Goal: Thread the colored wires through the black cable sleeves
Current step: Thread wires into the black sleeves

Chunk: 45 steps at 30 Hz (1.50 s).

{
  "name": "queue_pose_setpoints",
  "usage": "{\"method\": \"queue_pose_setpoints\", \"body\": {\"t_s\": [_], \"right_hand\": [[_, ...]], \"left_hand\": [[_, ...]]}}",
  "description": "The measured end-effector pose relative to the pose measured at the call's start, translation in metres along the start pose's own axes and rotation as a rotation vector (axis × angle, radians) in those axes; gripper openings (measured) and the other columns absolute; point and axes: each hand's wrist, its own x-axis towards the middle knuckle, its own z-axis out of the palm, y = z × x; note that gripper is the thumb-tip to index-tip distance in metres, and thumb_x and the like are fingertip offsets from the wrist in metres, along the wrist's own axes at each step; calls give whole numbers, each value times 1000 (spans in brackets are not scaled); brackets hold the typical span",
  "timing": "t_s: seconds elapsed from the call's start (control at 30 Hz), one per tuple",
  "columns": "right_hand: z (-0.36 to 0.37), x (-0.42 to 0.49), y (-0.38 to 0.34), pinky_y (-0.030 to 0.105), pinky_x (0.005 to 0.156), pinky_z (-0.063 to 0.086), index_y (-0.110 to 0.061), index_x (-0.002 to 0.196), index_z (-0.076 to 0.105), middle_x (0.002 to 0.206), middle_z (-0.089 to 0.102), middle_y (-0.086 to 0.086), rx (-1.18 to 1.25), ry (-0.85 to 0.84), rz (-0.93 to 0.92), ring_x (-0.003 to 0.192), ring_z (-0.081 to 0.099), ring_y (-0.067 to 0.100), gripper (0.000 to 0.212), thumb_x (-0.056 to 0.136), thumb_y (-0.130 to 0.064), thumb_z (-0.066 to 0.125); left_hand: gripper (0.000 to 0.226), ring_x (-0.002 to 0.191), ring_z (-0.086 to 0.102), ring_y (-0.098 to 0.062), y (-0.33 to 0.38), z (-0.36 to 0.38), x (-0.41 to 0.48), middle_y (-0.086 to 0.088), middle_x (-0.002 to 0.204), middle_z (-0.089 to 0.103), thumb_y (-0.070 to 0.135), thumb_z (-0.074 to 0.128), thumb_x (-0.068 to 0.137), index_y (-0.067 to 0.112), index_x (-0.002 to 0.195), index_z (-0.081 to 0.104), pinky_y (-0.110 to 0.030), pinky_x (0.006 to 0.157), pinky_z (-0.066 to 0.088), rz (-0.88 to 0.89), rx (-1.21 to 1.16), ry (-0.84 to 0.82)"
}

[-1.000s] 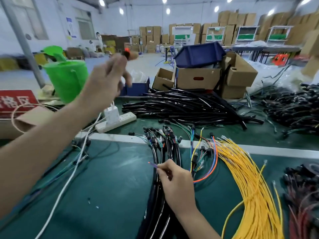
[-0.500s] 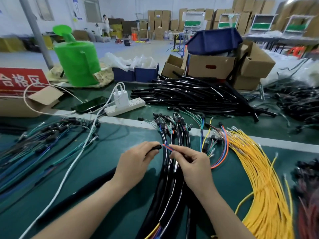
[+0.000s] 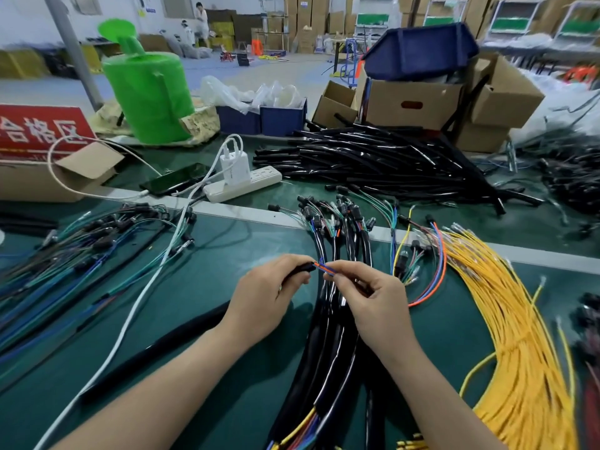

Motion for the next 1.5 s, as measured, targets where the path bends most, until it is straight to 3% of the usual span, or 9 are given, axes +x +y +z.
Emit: {"method": "queue_pose_setpoints", "body": {"t_s": [0.2, 0.33, 0.47, 0.6, 0.73, 0.93, 1.2, 1.5], "right_hand": [[-2, 0, -2, 30, 80, 55, -26, 87, 75, 77, 74, -9, 1, -45, 17, 80, 71, 6, 28, 84, -1, 64], [0, -3, -1, 39, 83, 55, -28, 86, 74, 77, 74, -10, -63, -80, 2, 81, 71, 6, 27, 84, -3, 64], [0, -3, 0, 41, 79, 55, -29, 87, 75, 78, 74, -13, -139, -70, -23, 79, 70, 4, 24, 83, -7, 67], [2, -6, 1, 35, 74, 55, -27, 87, 76, 79, 73, -17, -238, -62, -87, 75, 68, -2, 22, 80, -8, 69], [4, -8, 2, 38, 72, 56, -26, 88, 75, 82, 73, -14, -328, -40, -141, 75, 68, 6, 21, 78, -10, 66], [5, -8, 0, 40, 68, 54, -26, 85, 70, 77, 70, -13, -349, -53, -133, 73, 67, 11, 17, 76, -17, 58], [4, -8, -3, 38, 64, 52, -26, 81, 68, 75, 68, -15, -352, -72, -118, 70, 64, 8, 17, 74, -23, 53], [5, -11, -4, 35, 63, 50, -25, 81, 66, 75, 66, -9, -470, -77, -214, 70, 62, 11, 16, 74, -23, 52]], "left_hand": [[4, 61, 58, -19, 10, 1, -2, 8, 73, 61, 15, 56, 83, 16, 87, 57, -42, 59, 51, -18, 46, 235], [23, 64, 52, -10, 11, -1, -3, 15, 82, 55, 12, 59, 88, 19, 108, 66, -24, 61, 46, 98, -34, 145], [30, 70, 52, -3, 6, 1, -2, 12, 89, 55, 2, 60, 82, 20, 105, 68, -17, 64, 43, 111, -72, 119], [31, 70, 54, -10, 2, 3, -2, 13, 91, 55, 0, 58, 78, 22, 98, 68, -30, 64, 49, 70, -66, 95], [28, 75, 59, -15, 0, 1, -2, 14, 92, 58, 5, 57, 80, 29, 96, 61, -39, 68, 49, 63, -38, 40], [15, 76, 59, -14, -5, -4, -2, 10, 90, 60, 9, 62, 83, 19, 94, 66, -37, 68, 50, 95, -8, -6], [20, 72, 56, -7, -5, -11, 1, 6, 86, 63, -5, 68, 73, 10, 86, 68, -17, 67, 45, 168, 17, -39], [11, 64, 52, -12, -5, -10, 0, 4, 80, 60, 3, 65, 72, 13, 75, 61, -28, 59, 45, 100, -30, -63]]}}
